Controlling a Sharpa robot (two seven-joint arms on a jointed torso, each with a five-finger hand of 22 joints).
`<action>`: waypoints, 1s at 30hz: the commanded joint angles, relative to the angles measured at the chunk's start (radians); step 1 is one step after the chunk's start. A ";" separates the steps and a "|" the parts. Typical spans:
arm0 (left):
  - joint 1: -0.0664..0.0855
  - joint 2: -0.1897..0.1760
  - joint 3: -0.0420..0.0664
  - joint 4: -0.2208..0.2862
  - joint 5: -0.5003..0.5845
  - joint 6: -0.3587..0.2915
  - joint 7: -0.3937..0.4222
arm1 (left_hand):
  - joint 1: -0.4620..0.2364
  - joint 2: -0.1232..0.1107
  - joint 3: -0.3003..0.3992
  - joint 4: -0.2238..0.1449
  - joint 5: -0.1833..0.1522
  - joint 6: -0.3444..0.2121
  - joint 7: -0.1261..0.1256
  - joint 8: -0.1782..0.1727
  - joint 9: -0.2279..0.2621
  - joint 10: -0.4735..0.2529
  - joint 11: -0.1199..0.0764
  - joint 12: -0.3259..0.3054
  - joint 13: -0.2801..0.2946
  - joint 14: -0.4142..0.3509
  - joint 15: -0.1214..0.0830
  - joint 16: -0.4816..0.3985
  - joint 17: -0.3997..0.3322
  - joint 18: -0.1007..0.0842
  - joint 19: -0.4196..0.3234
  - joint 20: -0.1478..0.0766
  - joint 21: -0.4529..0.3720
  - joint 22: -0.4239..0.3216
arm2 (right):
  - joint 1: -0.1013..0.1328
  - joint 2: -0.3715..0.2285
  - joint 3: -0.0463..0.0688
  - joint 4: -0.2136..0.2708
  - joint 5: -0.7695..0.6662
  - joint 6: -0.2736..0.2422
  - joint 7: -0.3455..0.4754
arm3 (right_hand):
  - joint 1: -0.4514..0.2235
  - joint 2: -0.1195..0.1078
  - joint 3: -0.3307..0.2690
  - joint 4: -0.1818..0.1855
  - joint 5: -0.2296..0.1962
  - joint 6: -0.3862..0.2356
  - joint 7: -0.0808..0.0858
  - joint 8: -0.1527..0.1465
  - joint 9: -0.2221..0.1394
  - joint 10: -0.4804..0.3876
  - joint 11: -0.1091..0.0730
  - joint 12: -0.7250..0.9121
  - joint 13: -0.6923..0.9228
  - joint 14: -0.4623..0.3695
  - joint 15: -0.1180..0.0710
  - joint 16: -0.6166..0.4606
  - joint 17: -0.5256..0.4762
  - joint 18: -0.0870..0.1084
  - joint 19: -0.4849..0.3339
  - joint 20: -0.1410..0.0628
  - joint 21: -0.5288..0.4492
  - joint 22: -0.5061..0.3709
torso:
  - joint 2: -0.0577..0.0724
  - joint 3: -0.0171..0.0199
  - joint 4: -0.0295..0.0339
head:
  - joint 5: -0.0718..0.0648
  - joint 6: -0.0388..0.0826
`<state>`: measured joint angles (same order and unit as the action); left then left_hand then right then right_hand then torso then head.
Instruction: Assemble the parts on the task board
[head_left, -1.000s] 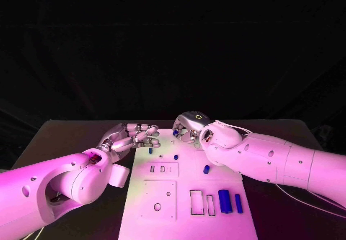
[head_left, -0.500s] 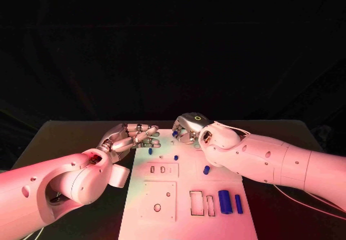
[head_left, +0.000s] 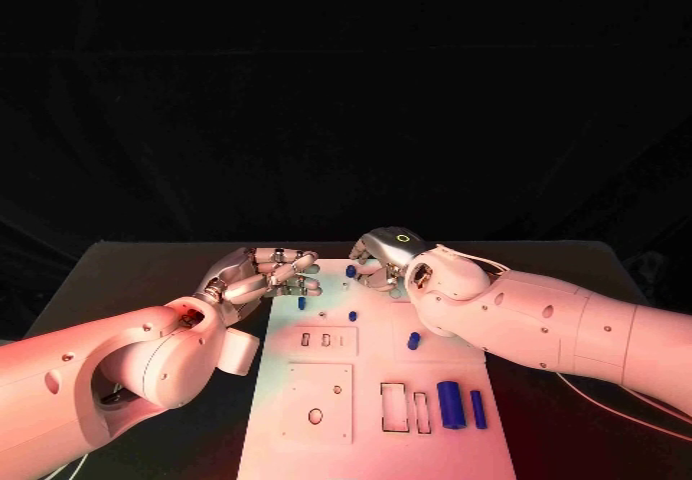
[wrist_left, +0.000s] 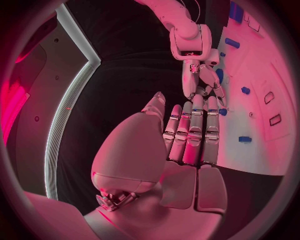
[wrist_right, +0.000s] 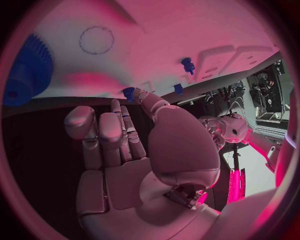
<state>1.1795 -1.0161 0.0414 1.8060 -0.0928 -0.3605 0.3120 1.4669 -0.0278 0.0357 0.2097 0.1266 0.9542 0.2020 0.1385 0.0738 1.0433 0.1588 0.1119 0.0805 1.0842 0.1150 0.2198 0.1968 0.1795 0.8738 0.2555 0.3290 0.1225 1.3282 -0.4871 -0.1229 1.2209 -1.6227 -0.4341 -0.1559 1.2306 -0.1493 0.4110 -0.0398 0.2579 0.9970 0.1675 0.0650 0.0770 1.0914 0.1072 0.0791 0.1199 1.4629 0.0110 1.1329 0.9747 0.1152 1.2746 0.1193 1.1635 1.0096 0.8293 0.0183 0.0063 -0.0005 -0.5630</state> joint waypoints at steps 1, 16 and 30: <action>0.002 -0.002 0.001 0.000 0.002 0.020 0.002 | 0.009 -0.003 0.002 -0.005 0.003 0.000 0.007 -0.006 -0.002 -0.004 0.002 -0.006 -0.001 -0.006 0.001 -0.005 0.001 0.005 0.003 0.000 0.002 -0.001 | 0.004 -0.048 0.000 0.057 0.010 -0.005 -0.012 | 0.005 -0.001 -0.011 0.003 0.008 0.018 0.000 0.008 0.003 0.016 -0.006 0.012 0.003 0.004 0.002 0.004 0.003 0.005 0.002 -0.003 0.005 0.004 | -0.002 0.0006 -0.0025 | 0.000 0.000; 0.002 -0.009 0.001 -0.005 0.002 0.029 0.000 | 0.010 -0.002 0.002 -0.007 0.003 -0.001 0.007 -0.007 -0.002 -0.004 0.002 -0.007 -0.002 -0.007 0.002 -0.006 0.002 0.005 0.003 0.001 0.001 -0.001 | 0.042 -0.295 0.006 0.268 0.213 0.101 -0.042 | 0.000 -0.026 -0.183 0.063 0.069 -0.007 -0.043 0.049 0.017 0.241 -0.070 0.556 0.453 0.061 -0.046 0.233 0.292 -0.040 0.121 -0.047 0.160 0.220 | -0.015 0.0020 -0.0168 | -0.011 0.007; 0.002 -0.007 0.001 -0.009 0.002 0.029 0.002 | 0.012 -0.002 0.002 -0.008 0.003 -0.001 0.007 -0.008 -0.002 -0.004 0.002 -0.008 -0.002 -0.007 0.002 -0.006 0.002 0.005 0.003 0.001 0.001 -0.002 | 0.038 -0.310 0.006 0.216 0.236 0.140 -0.046 | 0.065 0.006 -0.295 0.148 0.126 -0.095 -0.019 0.152 0.044 0.289 -0.045 1.252 1.176 0.084 -0.023 0.371 0.487 -0.069 0.184 -0.026 0.273 0.381 | -0.012 0.0019 -0.0132 | -0.027 0.003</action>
<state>1.1801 -1.0251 0.0413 1.7969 -0.0926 -0.3510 0.3084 1.4709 -0.0318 0.0385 0.2070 0.1266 0.9542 0.2020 0.1348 0.0730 1.0433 0.1588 0.1080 0.0806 1.0843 0.1149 0.2198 0.1975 0.1795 0.8737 0.2555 0.3290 0.1216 1.3681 -0.8007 -0.1167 1.4402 -1.4008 -0.3247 -0.1976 1.2890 -0.1416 0.1224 0.1100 0.3793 0.9092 0.1478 0.2124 0.1196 1.3754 0.0620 1.3227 1.2876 1.4647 -0.0194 1.5006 1.3082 0.0605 1.4526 0.0928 1.4308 1.3081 0.8164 0.0194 -0.0084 -0.0271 -0.5591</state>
